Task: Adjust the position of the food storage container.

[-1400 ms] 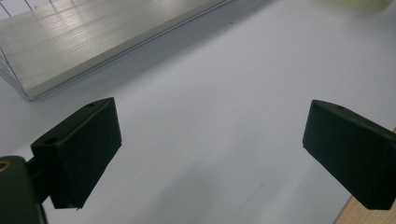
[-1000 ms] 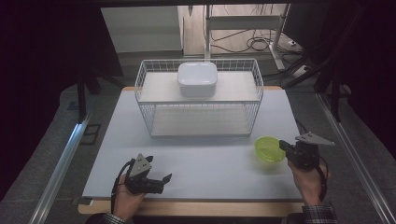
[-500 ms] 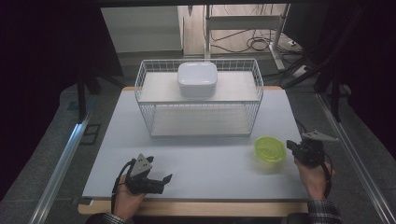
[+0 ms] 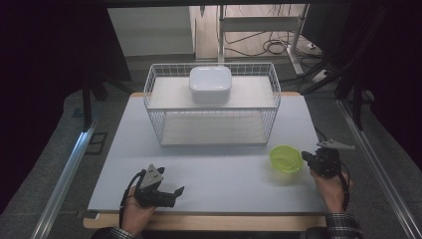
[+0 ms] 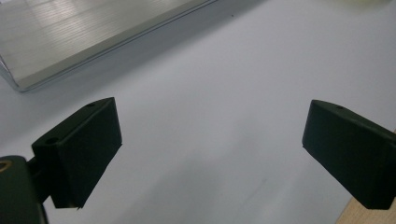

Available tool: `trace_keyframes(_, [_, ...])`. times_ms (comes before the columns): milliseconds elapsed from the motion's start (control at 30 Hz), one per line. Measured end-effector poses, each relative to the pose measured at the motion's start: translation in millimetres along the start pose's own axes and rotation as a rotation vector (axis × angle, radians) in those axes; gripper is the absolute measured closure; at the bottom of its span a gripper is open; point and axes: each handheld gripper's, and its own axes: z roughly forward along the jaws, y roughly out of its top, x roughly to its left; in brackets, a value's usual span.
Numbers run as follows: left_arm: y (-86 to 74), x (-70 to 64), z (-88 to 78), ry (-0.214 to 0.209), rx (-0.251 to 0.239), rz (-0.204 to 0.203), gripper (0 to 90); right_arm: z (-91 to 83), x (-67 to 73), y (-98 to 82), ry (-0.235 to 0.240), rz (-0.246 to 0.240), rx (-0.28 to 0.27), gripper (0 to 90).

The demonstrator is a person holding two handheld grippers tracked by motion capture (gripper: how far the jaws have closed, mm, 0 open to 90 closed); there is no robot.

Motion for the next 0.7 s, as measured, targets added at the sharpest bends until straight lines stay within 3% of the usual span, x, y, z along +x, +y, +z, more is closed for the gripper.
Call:
trace_keyframes(400, [-0.1, -0.6, 1.0, -0.003, 0.006, 0.003, 4.2, 6.6, 23.4, 1.5, 0.064, -0.025, 0.022, 89.1])
trace_keyframes(700, [-0.2, -1.5, 2.1, -0.008, 0.013, 0.007, 4.2, 10.5, 46.1, 1.0, 0.143, -0.028, 0.037, 89.0])
